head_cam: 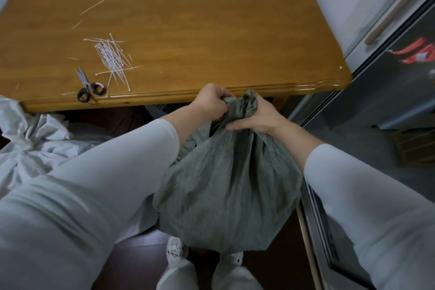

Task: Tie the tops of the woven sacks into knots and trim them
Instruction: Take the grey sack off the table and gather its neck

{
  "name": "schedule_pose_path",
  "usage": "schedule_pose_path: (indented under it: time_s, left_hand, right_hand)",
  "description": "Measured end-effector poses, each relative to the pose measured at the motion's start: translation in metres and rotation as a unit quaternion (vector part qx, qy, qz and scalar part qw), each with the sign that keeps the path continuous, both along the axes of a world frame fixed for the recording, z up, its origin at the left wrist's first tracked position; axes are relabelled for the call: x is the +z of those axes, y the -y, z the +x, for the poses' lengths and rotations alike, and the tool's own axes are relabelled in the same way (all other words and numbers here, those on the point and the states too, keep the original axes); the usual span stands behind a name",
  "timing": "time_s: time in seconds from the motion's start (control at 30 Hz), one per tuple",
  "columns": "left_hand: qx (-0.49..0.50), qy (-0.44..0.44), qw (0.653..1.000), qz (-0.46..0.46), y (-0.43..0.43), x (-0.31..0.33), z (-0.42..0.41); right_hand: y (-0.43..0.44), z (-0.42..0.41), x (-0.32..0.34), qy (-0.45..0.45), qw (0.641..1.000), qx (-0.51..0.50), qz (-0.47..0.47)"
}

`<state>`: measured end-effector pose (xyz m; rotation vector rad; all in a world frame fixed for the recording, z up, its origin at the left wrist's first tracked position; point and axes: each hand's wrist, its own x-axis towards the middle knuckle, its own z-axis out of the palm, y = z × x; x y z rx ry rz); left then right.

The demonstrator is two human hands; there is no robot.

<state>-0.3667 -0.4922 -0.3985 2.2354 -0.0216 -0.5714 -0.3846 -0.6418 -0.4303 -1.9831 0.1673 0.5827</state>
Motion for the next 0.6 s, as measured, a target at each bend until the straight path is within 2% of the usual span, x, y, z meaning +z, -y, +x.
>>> schedule_pose_path:
  time_s: [0.17, 0.23, 0.3, 0.37, 0.5, 0.6]
  left_hand:
    - [0.014, -0.021, 0.999, -0.044, -0.002, 0.0, -0.001]
    - [0.052, -0.013, 0.993, -0.109, -0.006, -0.002, -0.004]
    - [0.114, 0.014, 0.985, -0.127, -0.011, -0.014, -0.011]
    - [0.151, 0.019, 0.983, -0.106, -0.017, -0.031, -0.025]
    - [0.135, -0.041, 0.99, 0.018, -0.021, -0.071, -0.052]
    - [0.12, -0.074, 0.989, 0.042, -0.021, -0.089, -0.062]
  right_hand:
    - [-0.015, -0.002, -0.007, 0.004, 0.995, -0.055, 0.077]
    - [-0.014, -0.002, -0.011, 0.001, 0.993, -0.079, 0.09]
    - [-0.012, -0.002, -0.016, -0.01, 0.989, -0.105, 0.107]
    - [-0.01, -0.003, -0.021, -0.023, 0.985, -0.123, 0.119]
    - [-0.006, -0.003, -0.025, -0.052, 0.974, -0.167, 0.145]
    - [-0.003, -0.001, -0.029, -0.066, 0.966, -0.19, 0.163]
